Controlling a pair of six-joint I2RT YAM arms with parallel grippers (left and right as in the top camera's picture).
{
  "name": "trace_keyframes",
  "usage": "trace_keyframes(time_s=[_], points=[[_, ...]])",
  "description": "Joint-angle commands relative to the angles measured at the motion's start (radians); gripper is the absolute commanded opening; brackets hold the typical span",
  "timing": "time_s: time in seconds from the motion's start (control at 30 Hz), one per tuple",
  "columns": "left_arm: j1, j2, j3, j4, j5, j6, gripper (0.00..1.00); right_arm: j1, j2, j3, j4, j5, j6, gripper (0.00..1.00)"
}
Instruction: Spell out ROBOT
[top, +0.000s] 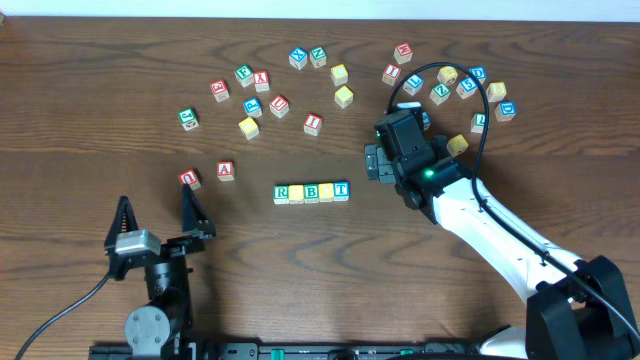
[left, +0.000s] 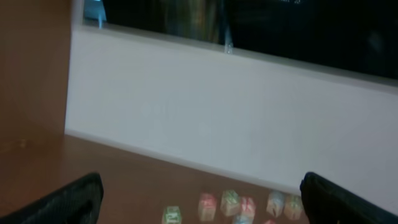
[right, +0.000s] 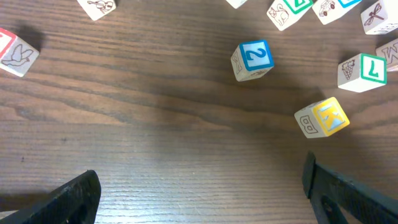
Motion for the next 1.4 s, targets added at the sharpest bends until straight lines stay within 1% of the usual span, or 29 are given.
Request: trace_keyframes(time_s=[0.0,0.4,0.7,0.9,1.1,1.37], points=[[0.005,-0.008,-0.004,-0.110,0.004,-0.002,1.00,-0.006,-0.019,0.017,-0.001,0.015,0.003,0.99],[0.005,-0.009,-0.004,-0.396,0.072,-0.032,1.00,-0.006,-0.019,0.017,-0.001,0.015,0.003,0.99],[0.005,-0.009,-0.004,-0.394,0.122,-0.034,1.00,-0.006,-0.019,0.017,-0.001,0.015,0.003,0.99],[0.005,-0.009,-0.004,-0.394,0.124,-0.101,1.00,-0.006,-0.019,0.017,-0.001,0.015,0.003,0.99],[0.005,-0.009,-0.004,-0.396,0.120,-0.096,1.00,-0.005,-0.019,0.017,-0.001,0.015,0.003,0.99],[0.005,-0.009,-0.004,-0.395,0.121,-0.041,1.00,-0.005,-0.019,0.017,-0.001,0.015,0.003,0.99]])
